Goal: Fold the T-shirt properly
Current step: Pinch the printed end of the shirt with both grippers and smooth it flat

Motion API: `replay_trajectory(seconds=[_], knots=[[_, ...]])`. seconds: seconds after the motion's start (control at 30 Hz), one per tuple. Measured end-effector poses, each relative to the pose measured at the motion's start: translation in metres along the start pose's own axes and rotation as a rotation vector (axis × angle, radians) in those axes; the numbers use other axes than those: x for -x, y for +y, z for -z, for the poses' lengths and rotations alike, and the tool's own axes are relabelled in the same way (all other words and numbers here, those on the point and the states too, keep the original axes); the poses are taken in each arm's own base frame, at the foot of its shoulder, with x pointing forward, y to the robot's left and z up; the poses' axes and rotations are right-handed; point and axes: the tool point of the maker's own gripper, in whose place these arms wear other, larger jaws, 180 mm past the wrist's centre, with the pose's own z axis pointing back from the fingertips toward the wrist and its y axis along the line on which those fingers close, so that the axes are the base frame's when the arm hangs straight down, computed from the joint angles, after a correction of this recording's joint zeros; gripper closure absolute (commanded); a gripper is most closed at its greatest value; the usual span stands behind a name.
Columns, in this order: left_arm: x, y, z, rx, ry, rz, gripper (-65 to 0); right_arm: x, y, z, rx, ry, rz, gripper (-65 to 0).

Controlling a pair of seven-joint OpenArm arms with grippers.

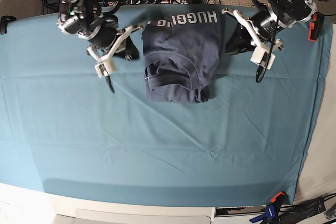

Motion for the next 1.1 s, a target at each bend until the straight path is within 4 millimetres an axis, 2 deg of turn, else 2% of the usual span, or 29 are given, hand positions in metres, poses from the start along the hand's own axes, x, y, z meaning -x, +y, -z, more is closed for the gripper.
replay_trajectory(seconds=[0.1, 0.17, 0.3, 0.4, 0.5, 0.63, 0.7, 0.9, 1.1], knots=[[0.002, -0.024, -0.009, 0.085, -0.01, 0.013, 0.0, -0.038, 0.047, -0.02, -0.172, -0.136, -0.09, 0.0], [0.002, -0.044, -0.018, 0.146, -0.02, 0.025, 0.0, -0.05, 0.069, -0.032, -0.228, -0.197, -0.123, 0.0], [0.016, -0.055, -0.02, 0.177, 0.019, 0.002, 0.0, -0.044, 0.082, -0.036, -0.263, -0.184, -0.122, 0.0], [0.016, -0.083, -0.012, 0.264, 0.009, 0.019, 0.0, -0.04, 0.088, -0.029, -0.305, -0.18, -0.094, 0.0], [0.021, -0.111, -0.002, 0.331, 0.022, 0.07, 0.0, -0.019, 0.089, -0.012, -0.343, -0.122, -0.031, 0.0], [0.014, -0.133, 0.015, 0.376, -0.01, 0.148, 0.0, 0.006, 0.094, 0.008, -0.403, -0.055, 0.025, 0.0], [0.015, -0.136, 0.025, 0.368, -0.002, 0.155, 0.0, 0.015, 0.089, 0.018, -0.394, -0.026, 0.042, 0.0], [0.02, -0.138, 0.033, 0.38, 0.005, 0.128, 0.0, 0.041, 0.062, 0.042, -0.319, 0.076, 0.044, 0.0], [0.028, -0.128, 0.037, 0.327, 0.039, 0.172, 0.0, 0.044, 0.042, 0.056, -0.266, 0.098, 0.033, 0.0]])
